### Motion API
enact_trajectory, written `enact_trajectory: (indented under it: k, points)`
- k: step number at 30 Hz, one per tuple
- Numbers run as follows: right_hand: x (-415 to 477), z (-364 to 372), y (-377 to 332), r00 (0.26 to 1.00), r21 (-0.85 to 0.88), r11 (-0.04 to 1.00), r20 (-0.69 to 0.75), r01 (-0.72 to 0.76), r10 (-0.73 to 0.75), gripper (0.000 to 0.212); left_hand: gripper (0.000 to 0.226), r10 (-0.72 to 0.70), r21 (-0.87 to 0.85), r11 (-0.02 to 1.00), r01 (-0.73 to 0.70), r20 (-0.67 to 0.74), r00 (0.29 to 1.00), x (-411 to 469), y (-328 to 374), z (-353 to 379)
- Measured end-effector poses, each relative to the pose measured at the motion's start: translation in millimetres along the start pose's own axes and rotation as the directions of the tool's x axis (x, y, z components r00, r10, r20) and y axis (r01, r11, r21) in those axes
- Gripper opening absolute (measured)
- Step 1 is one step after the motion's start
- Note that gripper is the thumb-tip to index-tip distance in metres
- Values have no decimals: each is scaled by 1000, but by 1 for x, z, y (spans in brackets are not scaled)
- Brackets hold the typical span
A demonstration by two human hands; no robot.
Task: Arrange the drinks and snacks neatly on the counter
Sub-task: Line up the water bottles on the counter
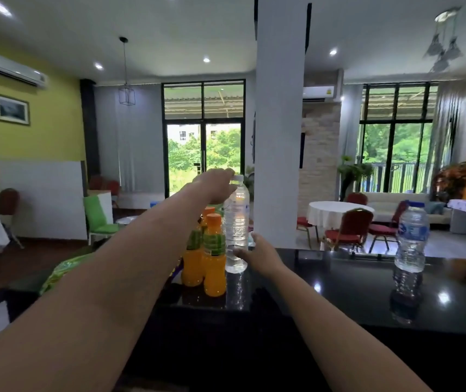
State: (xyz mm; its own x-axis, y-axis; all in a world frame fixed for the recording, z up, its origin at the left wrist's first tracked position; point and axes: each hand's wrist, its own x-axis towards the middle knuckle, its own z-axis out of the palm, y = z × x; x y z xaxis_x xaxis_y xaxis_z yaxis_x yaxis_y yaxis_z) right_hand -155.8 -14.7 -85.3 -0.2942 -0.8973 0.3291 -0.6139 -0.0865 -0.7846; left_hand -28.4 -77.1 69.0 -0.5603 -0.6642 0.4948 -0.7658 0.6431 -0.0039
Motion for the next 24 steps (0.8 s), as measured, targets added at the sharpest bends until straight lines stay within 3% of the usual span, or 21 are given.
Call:
enact_trajectory:
  k: [5, 13, 18, 21, 24]
  points:
    - [3, 19, 5, 995, 146, 989, -102, 12, 3, 65, 41, 88, -123, 988, -95, -55, 995, 7, 4, 1]
    - [9, 27, 9, 982, 127, 992, -190, 9, 15, 63, 35, 28, -509, 858, -73, -95, 995, 12, 28, 1]
    - [2, 12, 20, 972, 144, 990, -235, 4, 30, 52, 40, 80, -537, 837, -106, -71, 994, 10, 58, 1]
    - [-4, -13, 31, 976, 130, 991, -214, -5, 33, 53, 51, 108, -508, 854, -110, -33, 994, 10, 78, -6]
    - [-10, -53, 45, 985, 69, 998, -174, -5, 17, 53, 48, 118, -487, 866, -115, -25, 993, 15, 95, -10]
